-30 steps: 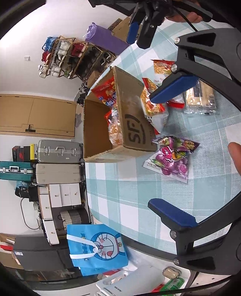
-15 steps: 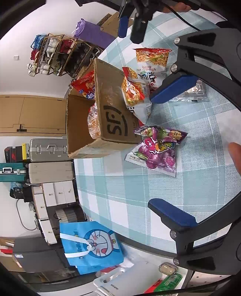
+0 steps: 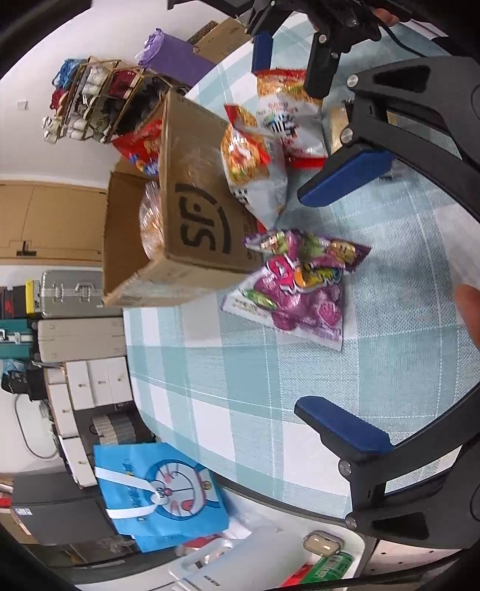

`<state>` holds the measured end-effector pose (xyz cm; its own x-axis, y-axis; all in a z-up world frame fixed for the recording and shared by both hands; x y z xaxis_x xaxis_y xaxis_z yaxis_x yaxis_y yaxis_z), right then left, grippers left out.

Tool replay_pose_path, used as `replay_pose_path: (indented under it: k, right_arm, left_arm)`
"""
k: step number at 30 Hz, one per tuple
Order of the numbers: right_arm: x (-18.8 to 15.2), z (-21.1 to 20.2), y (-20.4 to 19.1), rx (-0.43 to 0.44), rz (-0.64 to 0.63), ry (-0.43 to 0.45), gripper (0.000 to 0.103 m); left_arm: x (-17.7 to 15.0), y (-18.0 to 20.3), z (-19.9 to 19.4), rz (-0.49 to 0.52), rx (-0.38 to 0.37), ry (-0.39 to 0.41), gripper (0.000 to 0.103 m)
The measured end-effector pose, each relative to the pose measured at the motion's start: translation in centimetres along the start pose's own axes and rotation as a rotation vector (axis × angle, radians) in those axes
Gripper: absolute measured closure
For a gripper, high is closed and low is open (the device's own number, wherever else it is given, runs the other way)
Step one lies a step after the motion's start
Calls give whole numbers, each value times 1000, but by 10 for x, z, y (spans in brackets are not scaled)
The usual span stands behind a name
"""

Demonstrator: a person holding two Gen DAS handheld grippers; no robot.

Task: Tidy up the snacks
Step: 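Grasp the orange stick-snack bag with the right tool while the left grasps the purple candy bag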

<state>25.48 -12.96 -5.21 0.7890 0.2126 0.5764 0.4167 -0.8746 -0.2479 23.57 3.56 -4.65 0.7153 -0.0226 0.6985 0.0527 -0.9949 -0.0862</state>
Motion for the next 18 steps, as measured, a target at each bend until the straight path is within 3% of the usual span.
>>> replay_pose_path:
  k: [7, 18]
  right_arm:
    - [-5, 15, 3, -7, 13, -24, 1]
    - [-6, 21, 3, -5, 22, -8, 1]
  left_arm:
    - [-4, -13, 18, -34, -9, -37, 1]
    - [-16, -3, 39, 11, -18, -74, 1]
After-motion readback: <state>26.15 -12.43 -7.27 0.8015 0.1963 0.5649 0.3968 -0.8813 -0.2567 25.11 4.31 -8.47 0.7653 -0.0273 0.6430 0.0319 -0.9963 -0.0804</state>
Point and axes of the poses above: each gripper's, at about its wrist camera, not at the fingertips, and z roughly the way its jaws point, y to its right, x to its top, the point moved 6 cm from there along z, roughly the way its jaws point, and after that the axes turned 7 degrees about x, right-handed, at the moved point
